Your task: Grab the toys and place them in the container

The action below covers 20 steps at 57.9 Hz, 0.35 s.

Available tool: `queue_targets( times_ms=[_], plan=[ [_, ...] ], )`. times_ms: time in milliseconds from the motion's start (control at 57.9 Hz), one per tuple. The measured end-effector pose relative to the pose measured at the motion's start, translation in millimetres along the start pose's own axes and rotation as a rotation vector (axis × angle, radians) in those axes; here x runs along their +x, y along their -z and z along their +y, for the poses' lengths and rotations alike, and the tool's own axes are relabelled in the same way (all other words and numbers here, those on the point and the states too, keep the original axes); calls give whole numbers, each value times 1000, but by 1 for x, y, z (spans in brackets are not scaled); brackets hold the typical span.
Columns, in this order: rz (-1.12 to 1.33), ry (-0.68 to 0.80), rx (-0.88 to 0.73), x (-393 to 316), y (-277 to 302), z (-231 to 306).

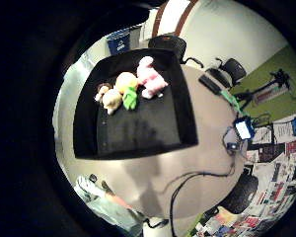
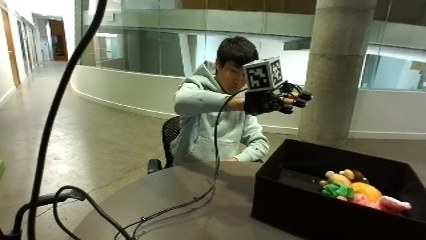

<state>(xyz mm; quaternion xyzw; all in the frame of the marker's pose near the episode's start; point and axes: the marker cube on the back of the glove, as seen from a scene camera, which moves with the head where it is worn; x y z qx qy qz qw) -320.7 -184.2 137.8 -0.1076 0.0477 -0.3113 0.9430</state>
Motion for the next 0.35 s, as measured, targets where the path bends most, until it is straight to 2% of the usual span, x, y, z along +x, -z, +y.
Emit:
queue_targets(
  times_ms=[86, 224, 345],
  plan=[
    [39, -15, 2, -10, 16, 27],
    [113, 21, 26, 13, 50, 67],
    [131, -20, 28, -3, 69, 114]
  ],
)
